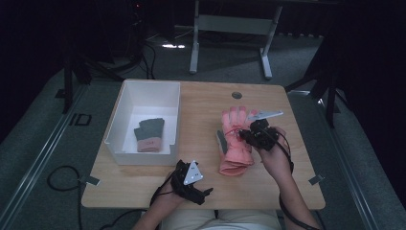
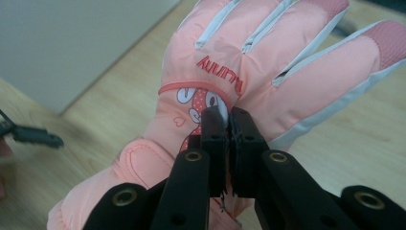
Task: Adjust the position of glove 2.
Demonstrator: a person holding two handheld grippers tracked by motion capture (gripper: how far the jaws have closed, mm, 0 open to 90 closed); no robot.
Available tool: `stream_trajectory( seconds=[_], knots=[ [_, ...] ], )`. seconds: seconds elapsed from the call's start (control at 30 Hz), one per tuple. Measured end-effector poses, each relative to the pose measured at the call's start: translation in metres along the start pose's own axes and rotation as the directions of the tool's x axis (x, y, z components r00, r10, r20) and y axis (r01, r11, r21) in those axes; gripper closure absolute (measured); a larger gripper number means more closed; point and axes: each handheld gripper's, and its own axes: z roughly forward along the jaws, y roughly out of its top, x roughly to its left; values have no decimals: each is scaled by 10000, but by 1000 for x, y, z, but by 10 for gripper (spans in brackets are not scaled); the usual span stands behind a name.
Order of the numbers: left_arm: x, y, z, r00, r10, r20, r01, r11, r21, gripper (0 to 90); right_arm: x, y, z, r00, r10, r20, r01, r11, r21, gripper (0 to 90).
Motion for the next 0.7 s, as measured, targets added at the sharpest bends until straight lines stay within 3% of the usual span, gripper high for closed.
stream_trajectory(
  seconds=[0.33, 0.57, 0.7],
  knots=[
    [-1, 0, 2, 10000, -6, 73, 5, 10000, 93, 0, -3, -13, 33, 9996, 269, -33, -266, 9969, 737, 854],
    [0, -1, 2, 10000, -39, 85, 38, 9999, 93, 0, -6, -21, 50, 9991, 400, 134, -411, 9942, 996, 850],
    [-1, -1, 2, 9999, -49, 108, 47, 9999, 149, 0, -8, -26, 59, 9988, 489, -58, -480, 9935, 1031, 822]
  ],
)
